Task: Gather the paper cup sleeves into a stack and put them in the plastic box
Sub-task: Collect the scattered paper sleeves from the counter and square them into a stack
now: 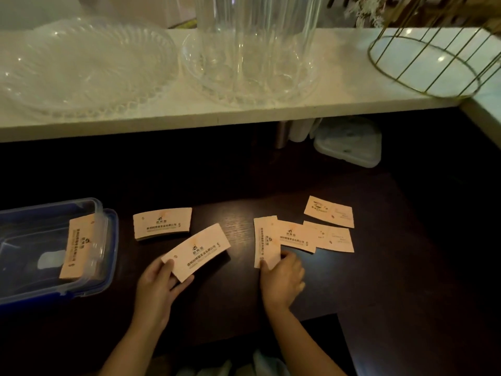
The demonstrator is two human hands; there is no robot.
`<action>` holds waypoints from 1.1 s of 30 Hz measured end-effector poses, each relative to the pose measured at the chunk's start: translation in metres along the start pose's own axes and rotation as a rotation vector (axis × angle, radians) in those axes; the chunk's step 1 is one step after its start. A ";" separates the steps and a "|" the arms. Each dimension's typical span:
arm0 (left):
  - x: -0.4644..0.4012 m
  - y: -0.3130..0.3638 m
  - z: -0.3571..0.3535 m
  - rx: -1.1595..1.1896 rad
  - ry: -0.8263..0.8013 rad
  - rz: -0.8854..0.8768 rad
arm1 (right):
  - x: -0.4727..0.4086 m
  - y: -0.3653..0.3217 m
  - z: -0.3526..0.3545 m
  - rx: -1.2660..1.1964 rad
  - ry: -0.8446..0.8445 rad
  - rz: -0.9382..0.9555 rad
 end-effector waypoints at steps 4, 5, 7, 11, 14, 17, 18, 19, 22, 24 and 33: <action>0.001 0.006 -0.006 -0.001 0.015 0.002 | -0.015 0.005 0.014 -0.100 -0.022 0.025; 0.001 0.008 -0.007 -0.001 0.018 0.001 | -0.017 0.003 0.016 -0.070 -0.013 0.031; 0.002 0.010 -0.009 -0.004 0.027 0.000 | -0.016 -0.002 0.017 -0.008 0.014 0.050; 0.004 0.014 -0.008 -0.017 0.025 -0.003 | -0.010 -0.007 0.008 0.136 -0.012 0.130; 0.004 0.017 -0.002 -0.026 0.039 -0.003 | -0.011 -0.010 0.002 0.137 -0.080 0.084; 0.004 0.018 0.002 -0.019 0.052 0.004 | -0.015 -0.016 0.007 -0.164 -0.187 0.048; 0.004 0.019 0.003 -0.018 0.053 0.004 | -0.016 -0.020 0.012 -0.327 -0.250 0.031; 0.004 0.021 0.002 -0.020 0.051 0.005 | -0.016 -0.024 0.018 -0.467 -0.309 0.028; 0.007 0.026 -0.005 -0.045 0.019 0.013 | -0.016 -0.041 0.039 -0.655 -0.540 0.109; 0.010 0.029 -0.015 -0.070 -0.030 0.012 | -0.011 -0.052 0.046 -0.647 -0.732 0.186; 0.028 0.031 -0.062 -0.265 -0.164 -0.069 | -0.019 -0.054 0.028 -0.386 -0.921 0.270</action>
Point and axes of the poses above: each hand's wrist, its own x-axis away from the middle knuckle, its own z-axis out of the back of the hand, y = z × x, the point moved 5 cm from there along -x, towards the middle knuckle, and after that the axes turned 15 degrees about -x, right-handed, at the moved point
